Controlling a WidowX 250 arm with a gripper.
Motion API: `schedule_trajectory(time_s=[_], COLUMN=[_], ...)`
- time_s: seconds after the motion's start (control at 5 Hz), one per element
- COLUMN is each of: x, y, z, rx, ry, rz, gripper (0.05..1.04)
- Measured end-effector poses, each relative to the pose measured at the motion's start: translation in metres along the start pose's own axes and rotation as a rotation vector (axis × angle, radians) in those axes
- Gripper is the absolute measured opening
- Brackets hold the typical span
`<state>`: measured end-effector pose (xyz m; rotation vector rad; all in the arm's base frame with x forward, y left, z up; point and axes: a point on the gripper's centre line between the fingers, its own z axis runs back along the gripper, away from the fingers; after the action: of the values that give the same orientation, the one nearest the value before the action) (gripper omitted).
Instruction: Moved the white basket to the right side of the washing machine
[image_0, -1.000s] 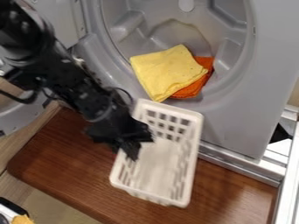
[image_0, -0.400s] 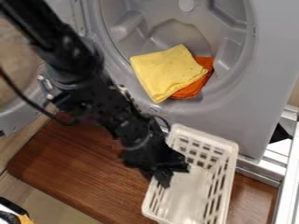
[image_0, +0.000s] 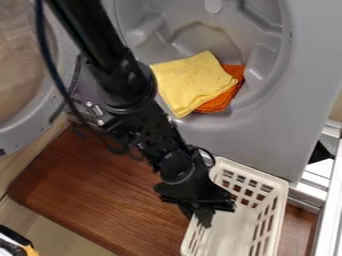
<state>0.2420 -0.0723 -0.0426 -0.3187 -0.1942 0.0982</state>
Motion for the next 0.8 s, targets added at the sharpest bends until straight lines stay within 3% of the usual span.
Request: schedule_trajectory(time_s=[0.2, 0.6, 0.8], x=[0.0000, 0.0015, 0.0030], y=[0.0000, 0.0026, 0.0062], z=[-0.0040, -0.0040, -0.0043], rx=[-0.003, 0.007, 0.035], ry=[0.026, 0.013, -0.004], rz=[-0.034, -0.049, -0.071], gripper=[0.298, 0.892, 1.013])
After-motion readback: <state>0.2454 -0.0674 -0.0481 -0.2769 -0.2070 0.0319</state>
